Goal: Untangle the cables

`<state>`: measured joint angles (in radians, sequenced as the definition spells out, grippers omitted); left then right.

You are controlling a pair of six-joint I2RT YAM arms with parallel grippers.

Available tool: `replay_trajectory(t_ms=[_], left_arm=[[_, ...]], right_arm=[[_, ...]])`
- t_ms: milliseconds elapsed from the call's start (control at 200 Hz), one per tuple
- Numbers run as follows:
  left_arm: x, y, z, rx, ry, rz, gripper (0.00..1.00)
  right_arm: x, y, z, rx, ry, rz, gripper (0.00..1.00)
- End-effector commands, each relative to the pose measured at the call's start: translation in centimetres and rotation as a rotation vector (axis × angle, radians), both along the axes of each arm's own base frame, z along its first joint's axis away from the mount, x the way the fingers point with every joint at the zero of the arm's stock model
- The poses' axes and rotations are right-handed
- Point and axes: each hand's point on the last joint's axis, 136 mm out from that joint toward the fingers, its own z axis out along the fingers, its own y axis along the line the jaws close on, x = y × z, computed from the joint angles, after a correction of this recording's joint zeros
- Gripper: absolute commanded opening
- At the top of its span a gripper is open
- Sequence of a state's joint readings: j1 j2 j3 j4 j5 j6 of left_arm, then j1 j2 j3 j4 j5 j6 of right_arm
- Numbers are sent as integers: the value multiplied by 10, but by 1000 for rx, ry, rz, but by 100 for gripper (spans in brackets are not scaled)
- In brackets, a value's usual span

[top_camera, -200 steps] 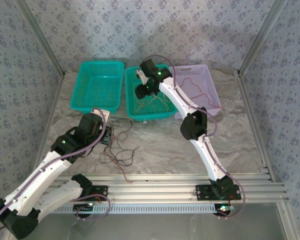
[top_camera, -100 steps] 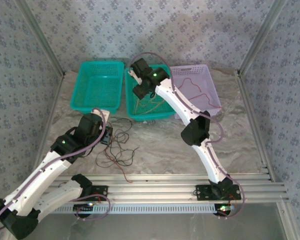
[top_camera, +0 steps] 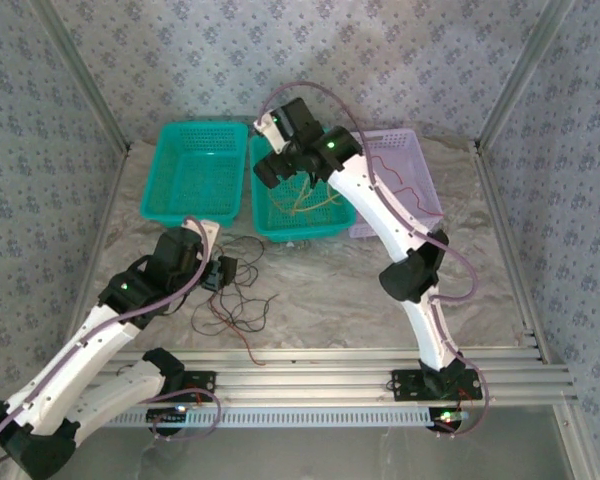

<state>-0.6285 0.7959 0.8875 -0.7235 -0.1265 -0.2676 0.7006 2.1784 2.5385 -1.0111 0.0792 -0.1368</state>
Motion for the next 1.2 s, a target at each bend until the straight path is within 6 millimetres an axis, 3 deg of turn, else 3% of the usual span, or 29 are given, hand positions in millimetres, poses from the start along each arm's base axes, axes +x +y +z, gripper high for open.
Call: replay_trajectory(t_ms=[0, 85, 305, 450, 720, 834, 954, 1084, 1194], left_arm=[[1, -25, 42, -197, -63, -41, 72], [2, -46, 49, -264, -84, -77, 79], [17, -108, 52, -280, -187, -181, 93], [35, -141, 55, -258, -238, -245, 98], [80, -182, 56, -221, -406, -277, 100], [101, -191, 57, -250, -464, -261, 100], [121, -182, 66, -355, -555, -189, 100], [134, -173, 82, -437, -659, -126, 100], [139, -178, 94, -489, -712, -122, 100]], right_arm=[[-17, 7, 33, 299, 159, 61, 100], [-18, 8, 39, 383, 213, 88, 100], [-16, 9, 32, 411, 265, 112, 100], [-26, 16, 46, 490, 292, 160, 100], [-47, 19, 81, 598, 319, 213, 100], [-57, 17, 95, 634, 323, 226, 100], [-64, 12, 109, 689, 331, 237, 100], [-69, 6, 126, 791, 351, 250, 100], [-70, 1, 140, 871, 356, 250, 100]])
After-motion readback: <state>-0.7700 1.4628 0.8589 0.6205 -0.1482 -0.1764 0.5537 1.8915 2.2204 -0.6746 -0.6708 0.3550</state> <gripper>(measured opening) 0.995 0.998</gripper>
